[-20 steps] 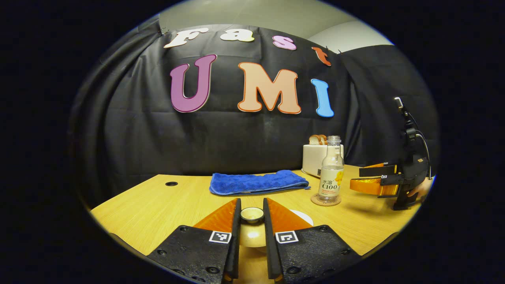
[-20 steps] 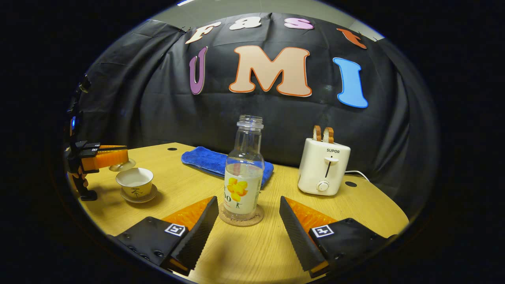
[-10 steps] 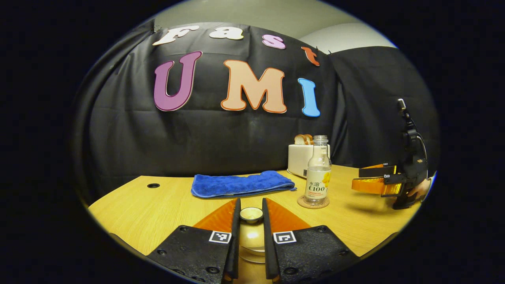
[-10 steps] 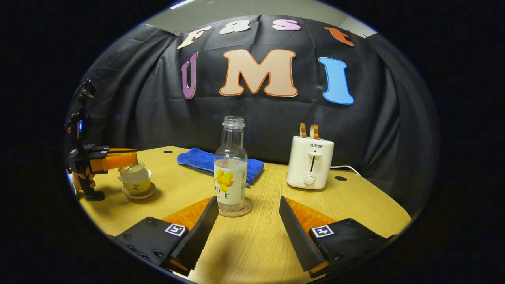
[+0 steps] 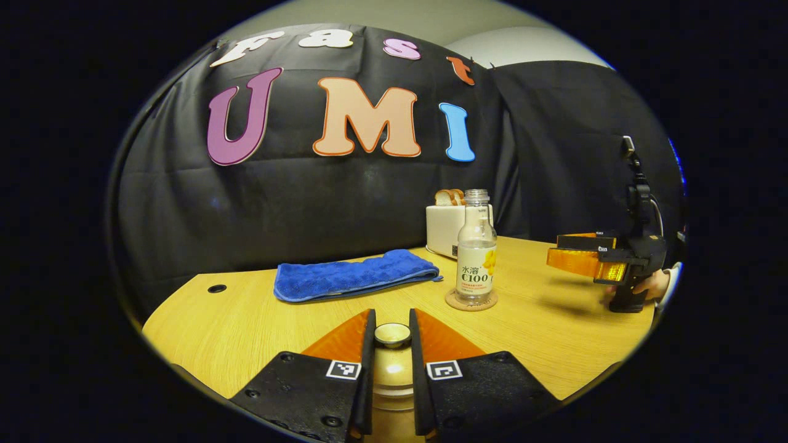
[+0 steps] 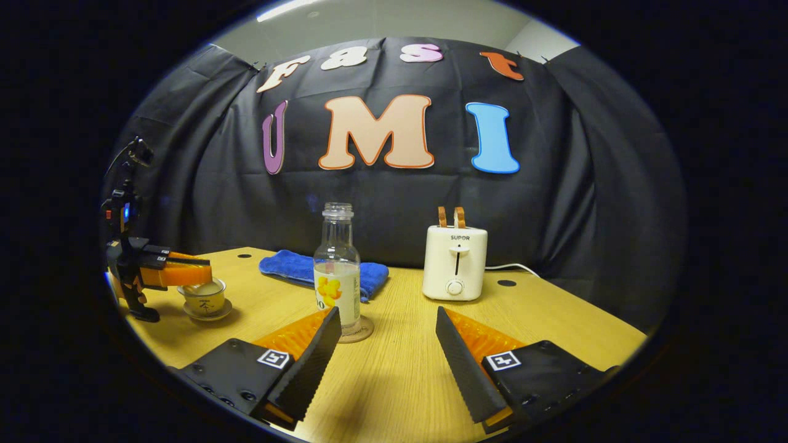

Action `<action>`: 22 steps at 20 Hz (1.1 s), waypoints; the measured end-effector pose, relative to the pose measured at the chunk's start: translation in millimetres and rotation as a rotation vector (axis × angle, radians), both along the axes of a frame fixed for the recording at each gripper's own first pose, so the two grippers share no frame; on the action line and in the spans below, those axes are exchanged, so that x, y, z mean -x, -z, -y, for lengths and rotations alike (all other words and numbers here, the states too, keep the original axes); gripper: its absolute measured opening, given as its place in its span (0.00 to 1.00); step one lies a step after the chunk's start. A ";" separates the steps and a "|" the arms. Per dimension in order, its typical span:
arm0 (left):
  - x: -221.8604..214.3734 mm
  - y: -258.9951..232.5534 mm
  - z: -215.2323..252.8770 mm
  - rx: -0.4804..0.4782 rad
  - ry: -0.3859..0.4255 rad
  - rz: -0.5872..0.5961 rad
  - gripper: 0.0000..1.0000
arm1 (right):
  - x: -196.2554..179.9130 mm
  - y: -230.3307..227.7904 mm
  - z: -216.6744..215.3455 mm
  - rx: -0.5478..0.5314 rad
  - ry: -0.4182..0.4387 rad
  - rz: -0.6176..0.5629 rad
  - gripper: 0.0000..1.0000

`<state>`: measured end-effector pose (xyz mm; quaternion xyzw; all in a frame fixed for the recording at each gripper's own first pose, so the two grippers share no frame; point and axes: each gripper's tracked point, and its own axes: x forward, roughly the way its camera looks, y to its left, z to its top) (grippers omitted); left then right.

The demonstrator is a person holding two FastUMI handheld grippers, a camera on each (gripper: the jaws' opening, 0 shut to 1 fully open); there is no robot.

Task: Open the teacup lid with one hand, grasp the water bottle and pour water into the teacup with the other hand; after pouring, place the water bottle on the coaster and then close the teacup lid.

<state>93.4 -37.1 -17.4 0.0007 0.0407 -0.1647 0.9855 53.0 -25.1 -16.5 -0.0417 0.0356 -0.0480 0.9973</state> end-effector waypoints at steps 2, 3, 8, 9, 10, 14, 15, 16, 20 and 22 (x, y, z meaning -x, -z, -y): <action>0.7 2.3 0.0 -0.009 -0.001 -0.014 0.24 | 2.8 -3.4 -2.0 0.015 -0.001 0.012 0.98; 1.5 3.0 -1.2 -0.013 -0.004 -0.019 0.24 | 5.6 -3.2 -2.2 0.018 0.005 0.018 0.99; 2.0 6.3 -3.0 -0.025 -0.011 -0.039 0.25 | 8.9 -2.9 12.4 -0.050 0.037 0.031 0.99; 2.5 6.0 -2.8 -0.025 -0.012 -0.037 0.25 | 9.9 -1.8 15.1 -0.079 0.044 0.028 0.99; 2.1 5.9 -3.3 -0.026 -0.014 -0.039 0.26 | 10.8 -2.8 15.4 -0.076 0.050 0.038 0.99; 1.8 6.8 -7.4 -0.028 -0.034 -0.042 0.36 | 10.2 -5.1 17.5 -0.069 0.053 0.041 0.98; 2.5 6.8 -9.3 -0.024 -0.046 -0.041 0.40 | 10.4 -3.9 19.2 -0.071 0.057 0.038 0.98; 3.2 6.3 -13.4 -0.024 -0.065 -0.041 0.59 | 10.6 -4.4 19.5 -0.069 0.062 0.041 1.00; 7.0 -1.8 -25.5 -0.001 -0.137 0.000 0.98 | 10.5 -4.8 24.7 -0.068 0.091 0.043 0.93; 12.0 -3.0 -33.2 0.021 -0.176 0.013 0.97 | 11.9 -4.7 27.3 -0.065 0.106 0.045 0.93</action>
